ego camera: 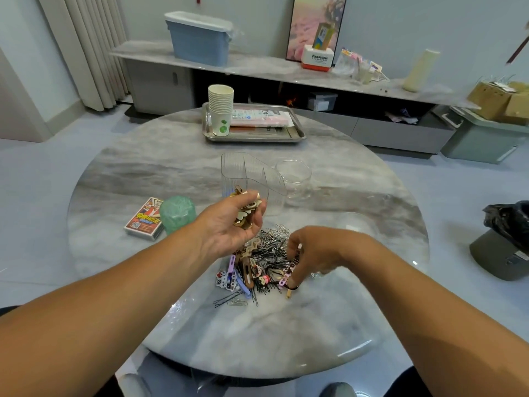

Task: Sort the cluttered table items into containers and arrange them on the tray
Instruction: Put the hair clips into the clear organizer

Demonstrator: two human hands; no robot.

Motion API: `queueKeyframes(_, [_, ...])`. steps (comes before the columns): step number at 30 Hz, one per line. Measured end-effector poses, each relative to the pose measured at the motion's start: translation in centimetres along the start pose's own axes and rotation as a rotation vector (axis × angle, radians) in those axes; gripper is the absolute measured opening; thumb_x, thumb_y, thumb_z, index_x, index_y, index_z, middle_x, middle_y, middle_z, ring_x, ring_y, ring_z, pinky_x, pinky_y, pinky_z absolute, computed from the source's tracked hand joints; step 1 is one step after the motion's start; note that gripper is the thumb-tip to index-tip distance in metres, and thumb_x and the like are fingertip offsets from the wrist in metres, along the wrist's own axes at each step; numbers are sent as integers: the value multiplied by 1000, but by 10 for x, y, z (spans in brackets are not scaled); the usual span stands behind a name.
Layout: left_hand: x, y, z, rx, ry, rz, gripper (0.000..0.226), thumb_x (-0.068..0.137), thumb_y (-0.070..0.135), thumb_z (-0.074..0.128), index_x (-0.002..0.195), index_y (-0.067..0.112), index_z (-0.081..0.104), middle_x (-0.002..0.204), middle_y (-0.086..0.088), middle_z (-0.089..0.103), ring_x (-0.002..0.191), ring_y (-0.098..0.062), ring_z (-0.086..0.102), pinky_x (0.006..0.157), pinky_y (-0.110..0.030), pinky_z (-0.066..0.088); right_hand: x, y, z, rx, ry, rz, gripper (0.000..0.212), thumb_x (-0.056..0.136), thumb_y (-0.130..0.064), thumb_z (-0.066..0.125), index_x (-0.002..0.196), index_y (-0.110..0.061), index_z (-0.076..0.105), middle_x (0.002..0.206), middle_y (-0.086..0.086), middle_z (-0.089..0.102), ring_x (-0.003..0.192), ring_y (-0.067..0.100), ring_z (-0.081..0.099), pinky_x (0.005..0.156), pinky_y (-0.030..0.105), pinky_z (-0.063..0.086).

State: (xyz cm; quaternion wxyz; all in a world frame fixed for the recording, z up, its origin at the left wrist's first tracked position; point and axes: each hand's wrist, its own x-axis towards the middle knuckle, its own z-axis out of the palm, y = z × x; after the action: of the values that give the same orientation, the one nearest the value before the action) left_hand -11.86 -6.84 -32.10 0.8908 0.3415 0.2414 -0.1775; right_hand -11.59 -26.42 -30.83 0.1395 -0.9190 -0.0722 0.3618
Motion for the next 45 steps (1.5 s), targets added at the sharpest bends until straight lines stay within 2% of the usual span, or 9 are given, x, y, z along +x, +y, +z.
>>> queueKeyframes(4, [1,-2,0,65,0,4,11,89,2,70,97,8,65,97,-19,75,70,-17,70,58,-24,57,5,-5,22,-150,80,-44,64,60,-42,96,105,-26,54,88,-6,63,65,13,58,50,26,47])
queueKeyframes(7, [-1,-2,0,121,-28,-11,7,84,1,72,82,7,74,102,-18,74,73,-16,69,60,-23,56,7,-6,28,-191,158,-86,50,66,-33,92,98,-24,55,83,-7,61,66,15,58,50,26,39])
queueKeyframes(10, [0,-1,-2,157,-9,-6,29,87,3,69,61,8,77,98,-14,71,68,-12,65,60,-21,53,8,-4,27,-171,162,-102,30,75,-23,82,88,-23,55,82,-5,61,67,16,56,48,24,40])
queueKeyframes(16, [-6,-1,-1,144,43,14,14,94,4,63,102,15,64,86,-11,75,63,-13,63,62,-24,50,13,7,11,-37,185,-150,16,79,-15,74,81,-22,59,72,-8,59,54,7,51,39,14,37])
queueKeyframes(19, [-7,-1,-1,169,50,5,16,94,4,63,104,16,64,90,-11,75,64,-13,63,59,-24,51,16,15,8,92,166,-147,21,78,-7,78,77,-18,59,66,-3,59,49,7,53,44,15,39])
queueKeyframes(27, [-3,-5,-3,281,101,-30,3,92,9,68,91,6,69,88,-11,70,64,-12,61,59,-22,53,10,17,-16,691,67,-155,22,82,-5,82,81,-11,61,72,6,70,74,18,70,71,29,62])
queueKeyframes(32, [1,-11,-4,259,120,-53,25,95,27,69,94,2,65,68,-12,69,67,-18,63,63,-27,56,2,12,-27,980,-20,-246,20,83,-6,80,81,-12,61,73,7,71,81,21,74,68,29,62])
queueKeyframes(38, [-2,-14,3,158,-162,-180,65,89,62,63,112,1,65,97,-17,73,82,-27,72,74,-39,63,-1,5,-27,917,-56,-328,11,90,-18,76,90,-14,66,85,8,73,78,15,71,70,27,60])
queueKeyframes(45, [-4,-18,3,95,-180,-61,29,75,8,80,100,-1,71,99,-20,72,84,-28,74,70,-34,63,2,-3,-22,1009,293,-389,21,87,-5,76,106,-8,67,83,6,71,69,12,66,63,23,54])
